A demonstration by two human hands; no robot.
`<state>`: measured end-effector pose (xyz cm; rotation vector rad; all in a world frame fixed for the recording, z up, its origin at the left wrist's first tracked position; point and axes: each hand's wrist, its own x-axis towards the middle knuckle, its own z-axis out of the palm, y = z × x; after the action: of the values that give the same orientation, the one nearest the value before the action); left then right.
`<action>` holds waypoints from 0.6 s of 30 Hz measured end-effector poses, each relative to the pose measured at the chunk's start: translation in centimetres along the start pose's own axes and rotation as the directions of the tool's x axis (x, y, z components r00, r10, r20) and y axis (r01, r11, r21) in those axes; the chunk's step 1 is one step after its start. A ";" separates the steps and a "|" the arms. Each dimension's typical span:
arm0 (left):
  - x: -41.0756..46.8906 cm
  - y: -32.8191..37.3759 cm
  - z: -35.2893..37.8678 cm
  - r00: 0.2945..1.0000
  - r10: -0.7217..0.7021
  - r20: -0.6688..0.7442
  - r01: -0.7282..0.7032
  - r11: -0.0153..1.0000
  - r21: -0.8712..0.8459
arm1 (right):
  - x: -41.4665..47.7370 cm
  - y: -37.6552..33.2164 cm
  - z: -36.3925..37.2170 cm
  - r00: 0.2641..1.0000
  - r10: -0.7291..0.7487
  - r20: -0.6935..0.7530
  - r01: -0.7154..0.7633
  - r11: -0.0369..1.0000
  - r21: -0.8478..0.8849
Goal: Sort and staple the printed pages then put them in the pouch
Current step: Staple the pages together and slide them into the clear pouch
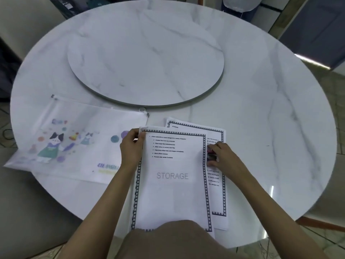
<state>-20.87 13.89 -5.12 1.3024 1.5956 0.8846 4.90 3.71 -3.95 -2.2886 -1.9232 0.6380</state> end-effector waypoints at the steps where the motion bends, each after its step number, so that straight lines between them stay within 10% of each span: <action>1: -0.1 0.2 0.0 1.000 -0.005 0.000 0.005 1.000 -0.011 | 0.0 0.0 -0.1 1.000 0.000 0.030 0.001 0.999 -0.033; 8: -0.7 1.3 -0.1 0.999 0.031 0.030 -0.029 0.998 -0.059 | -0.3 1.5 -1.8 0.991 0.133 -0.022 -0.133 0.991 -0.032; 13: -1.6 2.8 -0.2 0.996 0.054 0.065 -0.043 0.988 -0.150 | -2.1 1.9 -5.4 0.929 0.336 -0.153 -0.224 0.844 0.487; 18: -2.9 4.3 -0.5 0.989 0.115 0.093 -0.098 0.981 -0.164 | -2.0 -2.6 -6.6 0.972 0.173 -0.159 0.033 0.570 0.821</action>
<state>-19.56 11.95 -0.48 1.3077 1.3579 0.9750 4.64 3.60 3.44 -1.7008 -1.0447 0.9716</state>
